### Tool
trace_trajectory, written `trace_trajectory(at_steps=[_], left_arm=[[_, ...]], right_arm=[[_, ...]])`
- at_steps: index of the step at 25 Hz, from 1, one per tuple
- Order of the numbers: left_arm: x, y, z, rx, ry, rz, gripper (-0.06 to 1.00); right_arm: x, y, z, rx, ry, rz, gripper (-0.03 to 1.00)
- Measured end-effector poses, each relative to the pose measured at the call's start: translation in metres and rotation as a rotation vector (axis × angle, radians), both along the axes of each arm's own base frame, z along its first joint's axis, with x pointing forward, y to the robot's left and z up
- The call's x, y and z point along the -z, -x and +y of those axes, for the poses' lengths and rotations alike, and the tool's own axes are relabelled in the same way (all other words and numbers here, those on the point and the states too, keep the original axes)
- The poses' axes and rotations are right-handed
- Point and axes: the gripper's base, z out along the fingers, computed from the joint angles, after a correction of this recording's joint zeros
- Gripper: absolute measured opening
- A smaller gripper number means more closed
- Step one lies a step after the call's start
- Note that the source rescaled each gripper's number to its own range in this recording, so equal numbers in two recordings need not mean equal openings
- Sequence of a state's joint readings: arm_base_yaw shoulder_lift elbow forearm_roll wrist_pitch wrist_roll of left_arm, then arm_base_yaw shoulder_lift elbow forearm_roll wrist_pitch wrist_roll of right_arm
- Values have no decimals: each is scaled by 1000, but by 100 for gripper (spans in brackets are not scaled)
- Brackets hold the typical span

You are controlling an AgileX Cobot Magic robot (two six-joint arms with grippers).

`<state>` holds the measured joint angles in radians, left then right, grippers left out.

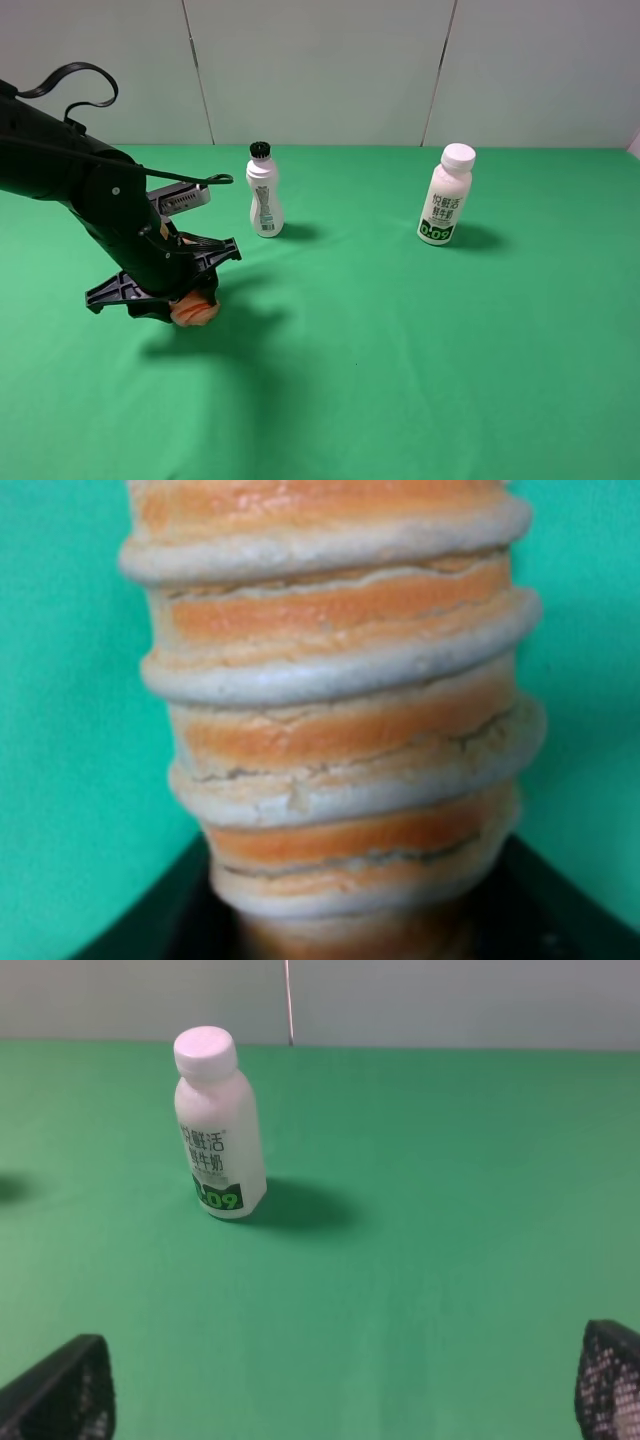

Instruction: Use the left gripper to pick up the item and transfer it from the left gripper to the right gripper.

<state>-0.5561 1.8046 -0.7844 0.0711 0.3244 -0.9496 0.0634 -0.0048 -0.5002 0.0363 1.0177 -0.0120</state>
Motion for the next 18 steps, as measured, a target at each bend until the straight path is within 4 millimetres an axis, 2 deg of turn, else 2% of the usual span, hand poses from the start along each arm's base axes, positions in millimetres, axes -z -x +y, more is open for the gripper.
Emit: trace_trajectory(at_steps=[3, 6, 12, 18], left_arm=[[0, 0, 0, 0, 1, -1, 22], [0, 0, 0, 0, 3, -4, 14], [0, -1, -1, 2, 5, -11, 8], [0, -1, 0, 3, 5, -12, 8]], right_arm=[[0, 0, 0, 0, 0, 0, 100], [0, 0, 0, 0, 0, 0, 100], [0, 0, 0, 0, 1, 0, 100], [0, 0, 0, 0, 1, 0, 100]])
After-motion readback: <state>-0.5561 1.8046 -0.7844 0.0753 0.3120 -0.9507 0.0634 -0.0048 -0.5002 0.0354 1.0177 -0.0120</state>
